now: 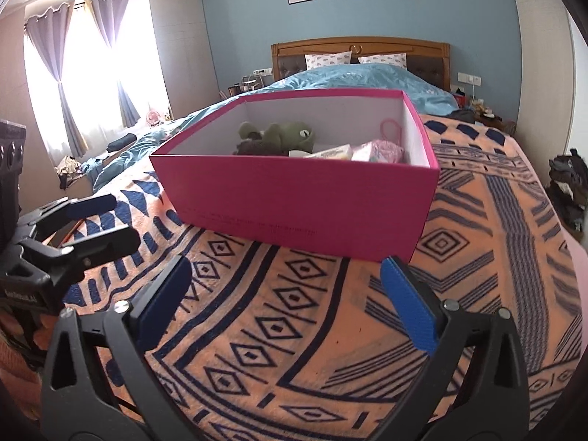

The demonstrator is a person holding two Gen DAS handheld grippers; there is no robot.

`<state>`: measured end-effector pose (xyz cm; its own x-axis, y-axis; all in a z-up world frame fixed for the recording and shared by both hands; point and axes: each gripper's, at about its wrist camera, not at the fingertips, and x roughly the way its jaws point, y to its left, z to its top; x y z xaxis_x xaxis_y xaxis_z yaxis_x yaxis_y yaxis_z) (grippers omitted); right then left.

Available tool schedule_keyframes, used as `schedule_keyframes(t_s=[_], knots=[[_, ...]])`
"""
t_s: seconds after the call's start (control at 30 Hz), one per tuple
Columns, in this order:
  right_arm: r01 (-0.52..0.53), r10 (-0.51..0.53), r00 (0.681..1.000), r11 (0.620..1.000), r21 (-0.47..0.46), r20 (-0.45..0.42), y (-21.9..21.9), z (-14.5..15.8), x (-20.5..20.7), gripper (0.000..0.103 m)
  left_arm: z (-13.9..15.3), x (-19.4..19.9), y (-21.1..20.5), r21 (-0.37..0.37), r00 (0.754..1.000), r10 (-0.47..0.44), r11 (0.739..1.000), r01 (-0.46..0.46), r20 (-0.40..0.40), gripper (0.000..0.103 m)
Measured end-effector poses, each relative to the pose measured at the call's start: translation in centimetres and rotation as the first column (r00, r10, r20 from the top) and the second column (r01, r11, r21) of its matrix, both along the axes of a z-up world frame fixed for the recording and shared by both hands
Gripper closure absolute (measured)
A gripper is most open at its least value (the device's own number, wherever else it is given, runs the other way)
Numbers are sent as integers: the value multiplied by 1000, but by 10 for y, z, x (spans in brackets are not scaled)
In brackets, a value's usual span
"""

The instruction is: Organize objects

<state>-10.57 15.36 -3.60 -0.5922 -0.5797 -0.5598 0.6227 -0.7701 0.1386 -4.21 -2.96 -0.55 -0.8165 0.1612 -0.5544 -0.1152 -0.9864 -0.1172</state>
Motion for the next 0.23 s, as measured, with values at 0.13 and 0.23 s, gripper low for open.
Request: schedule_keyframes(t_s=[0.13, 0.23], knots=[[12, -12, 1000, 1000, -4, -2, 2, -2, 5, 0, -4, 4, 1, -19, 999, 38, 999, -38, -9, 0], [7, -7, 1000, 1000, 7, -4, -1, -3, 9, 0, -8, 4, 0, 9, 999, 33, 999, -33, 9, 0]])
